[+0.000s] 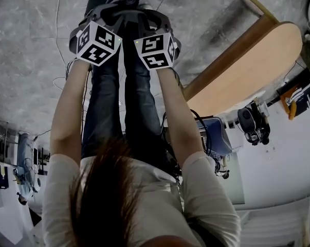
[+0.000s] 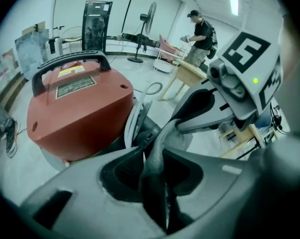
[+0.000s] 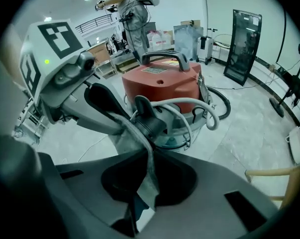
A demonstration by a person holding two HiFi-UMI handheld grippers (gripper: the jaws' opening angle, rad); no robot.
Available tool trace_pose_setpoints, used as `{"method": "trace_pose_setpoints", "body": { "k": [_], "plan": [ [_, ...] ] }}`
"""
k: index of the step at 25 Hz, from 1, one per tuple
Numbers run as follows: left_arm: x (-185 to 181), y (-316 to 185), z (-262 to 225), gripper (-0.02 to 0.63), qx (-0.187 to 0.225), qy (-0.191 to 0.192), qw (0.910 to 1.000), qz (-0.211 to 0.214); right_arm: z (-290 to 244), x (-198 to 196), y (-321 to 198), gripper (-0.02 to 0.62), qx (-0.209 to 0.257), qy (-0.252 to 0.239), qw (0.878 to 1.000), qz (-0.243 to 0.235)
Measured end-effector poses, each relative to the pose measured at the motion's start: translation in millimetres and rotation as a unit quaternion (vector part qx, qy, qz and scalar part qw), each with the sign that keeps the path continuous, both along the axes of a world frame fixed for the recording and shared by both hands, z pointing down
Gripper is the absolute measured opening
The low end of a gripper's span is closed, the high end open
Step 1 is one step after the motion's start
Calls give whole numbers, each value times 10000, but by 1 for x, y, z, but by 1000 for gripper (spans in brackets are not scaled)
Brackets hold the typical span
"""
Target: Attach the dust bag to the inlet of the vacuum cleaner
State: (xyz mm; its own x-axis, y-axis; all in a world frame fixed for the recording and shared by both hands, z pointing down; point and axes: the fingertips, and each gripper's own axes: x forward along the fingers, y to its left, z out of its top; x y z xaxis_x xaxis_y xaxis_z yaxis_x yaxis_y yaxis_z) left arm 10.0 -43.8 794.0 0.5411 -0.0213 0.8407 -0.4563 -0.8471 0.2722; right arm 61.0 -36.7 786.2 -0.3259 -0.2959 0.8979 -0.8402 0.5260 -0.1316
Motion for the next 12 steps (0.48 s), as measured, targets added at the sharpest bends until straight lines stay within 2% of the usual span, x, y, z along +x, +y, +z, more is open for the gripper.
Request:
{"method": "trace_pose_setpoints", "body": {
  "k": [4, 7, 9, 12],
  "plan": [
    [1, 4, 0, 88, -74, 225, 9979, -595, 0, 2, -5, 37, -125, 94, 9996, -248],
    [0, 6, -1, 86, 22, 190, 9960, -870, 0, 1, -8, 38, -145, 81, 9990, -416],
    [0, 8, -2, 84, 75, 66, 9967, -801, 1, 1, -8, 38, -138, 44, 9987, -479],
    [1, 8, -2, 85, 67, -116, 9990, -420, 1, -1, -5, 37, -84, -44, 9995, -315]
  ]
}}
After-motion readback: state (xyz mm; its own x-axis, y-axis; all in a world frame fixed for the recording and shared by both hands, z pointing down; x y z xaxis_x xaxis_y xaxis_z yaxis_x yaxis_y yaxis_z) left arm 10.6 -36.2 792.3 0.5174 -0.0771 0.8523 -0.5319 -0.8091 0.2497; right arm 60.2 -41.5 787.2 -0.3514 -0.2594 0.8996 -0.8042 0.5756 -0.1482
